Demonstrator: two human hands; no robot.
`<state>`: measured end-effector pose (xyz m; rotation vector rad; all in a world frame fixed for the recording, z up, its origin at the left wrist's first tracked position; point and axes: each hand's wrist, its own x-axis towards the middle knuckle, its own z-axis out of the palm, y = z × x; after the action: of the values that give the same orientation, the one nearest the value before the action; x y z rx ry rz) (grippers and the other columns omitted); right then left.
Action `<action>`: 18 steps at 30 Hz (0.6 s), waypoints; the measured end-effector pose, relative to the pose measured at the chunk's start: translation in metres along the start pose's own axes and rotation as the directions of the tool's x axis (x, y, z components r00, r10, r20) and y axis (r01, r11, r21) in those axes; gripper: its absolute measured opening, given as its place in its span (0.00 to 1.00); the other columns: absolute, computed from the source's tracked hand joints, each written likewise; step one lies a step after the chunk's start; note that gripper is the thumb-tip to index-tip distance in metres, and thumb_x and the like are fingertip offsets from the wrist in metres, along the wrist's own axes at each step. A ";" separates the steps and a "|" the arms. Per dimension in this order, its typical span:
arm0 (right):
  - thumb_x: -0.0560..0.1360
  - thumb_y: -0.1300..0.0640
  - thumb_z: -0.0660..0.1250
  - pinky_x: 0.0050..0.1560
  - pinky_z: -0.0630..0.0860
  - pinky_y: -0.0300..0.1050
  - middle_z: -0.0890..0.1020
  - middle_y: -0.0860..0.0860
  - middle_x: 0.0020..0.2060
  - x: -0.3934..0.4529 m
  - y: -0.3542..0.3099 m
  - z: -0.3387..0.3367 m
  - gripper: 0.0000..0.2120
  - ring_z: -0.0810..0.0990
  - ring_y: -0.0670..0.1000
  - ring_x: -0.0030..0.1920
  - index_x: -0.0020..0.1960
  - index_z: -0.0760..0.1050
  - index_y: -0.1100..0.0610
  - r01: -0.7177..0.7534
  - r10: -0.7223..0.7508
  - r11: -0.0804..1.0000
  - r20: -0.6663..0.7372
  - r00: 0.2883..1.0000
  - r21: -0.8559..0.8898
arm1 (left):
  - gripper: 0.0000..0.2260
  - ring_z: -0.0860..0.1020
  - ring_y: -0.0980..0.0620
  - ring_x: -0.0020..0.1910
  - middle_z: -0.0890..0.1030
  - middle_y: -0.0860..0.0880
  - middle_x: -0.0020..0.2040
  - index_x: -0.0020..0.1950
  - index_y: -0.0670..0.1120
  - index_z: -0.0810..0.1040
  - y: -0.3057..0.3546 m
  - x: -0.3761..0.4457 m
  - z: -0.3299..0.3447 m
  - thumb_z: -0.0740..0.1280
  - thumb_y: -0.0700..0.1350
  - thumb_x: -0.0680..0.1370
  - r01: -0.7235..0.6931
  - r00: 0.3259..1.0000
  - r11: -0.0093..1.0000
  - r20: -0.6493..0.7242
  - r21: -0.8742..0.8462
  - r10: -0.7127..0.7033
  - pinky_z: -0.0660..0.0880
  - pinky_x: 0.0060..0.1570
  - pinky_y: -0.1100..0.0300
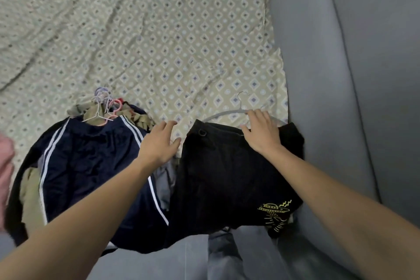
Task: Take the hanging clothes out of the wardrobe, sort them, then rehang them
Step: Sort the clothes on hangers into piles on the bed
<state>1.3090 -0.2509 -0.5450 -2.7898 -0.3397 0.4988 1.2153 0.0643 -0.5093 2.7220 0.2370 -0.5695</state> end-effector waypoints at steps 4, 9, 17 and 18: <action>0.84 0.41 0.59 0.66 0.72 0.56 0.73 0.52 0.69 -0.005 -0.066 -0.003 0.26 0.69 0.57 0.70 0.77 0.66 0.54 0.112 -0.113 0.993 0.020 0.993 0.026 | 0.25 0.72 0.44 0.68 0.75 0.48 0.66 0.77 0.50 0.68 -0.025 -0.034 -0.024 0.62 0.60 0.83 0.047 0.995 0.999 -0.090 0.000 -0.047 0.76 0.57 0.46; 0.83 0.41 0.59 0.65 0.73 0.57 0.72 0.51 0.70 -0.015 -0.157 0.004 0.26 0.69 0.56 0.70 0.77 0.66 0.53 0.237 -0.239 0.970 0.053 0.970 0.044 | 0.25 0.72 0.44 0.64 0.74 0.48 0.63 0.77 0.51 0.66 -0.076 -0.082 -0.056 0.61 0.61 0.83 0.170 0.973 0.985 -0.155 -0.038 -0.174 0.74 0.56 0.45; 0.83 0.40 0.59 0.63 0.74 0.58 0.72 0.51 0.68 -0.030 -0.313 0.038 0.27 0.69 0.57 0.69 0.77 0.65 0.52 0.347 -0.352 0.936 0.106 0.930 0.064 | 0.27 0.71 0.45 0.68 0.73 0.50 0.66 0.79 0.52 0.65 -0.195 -0.146 -0.086 0.60 0.63 0.83 0.311 0.923 0.943 -0.198 -0.114 -0.329 0.72 0.59 0.46; 0.83 0.40 0.59 0.62 0.73 0.57 0.71 0.51 0.69 -0.030 -0.329 0.045 0.27 0.69 0.56 0.69 0.77 0.64 0.52 0.347 -0.351 0.936 0.113 0.929 0.058 | 0.27 0.71 0.44 0.68 0.73 0.49 0.66 0.79 0.52 0.65 -0.214 -0.150 -0.086 0.60 0.63 0.83 0.316 0.921 0.941 -0.198 -0.120 -0.334 0.73 0.59 0.45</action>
<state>1.2065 0.0581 -0.4715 -2.5857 -0.8272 0.5805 1.0605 0.2804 -0.4375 2.6735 0.7637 -0.3352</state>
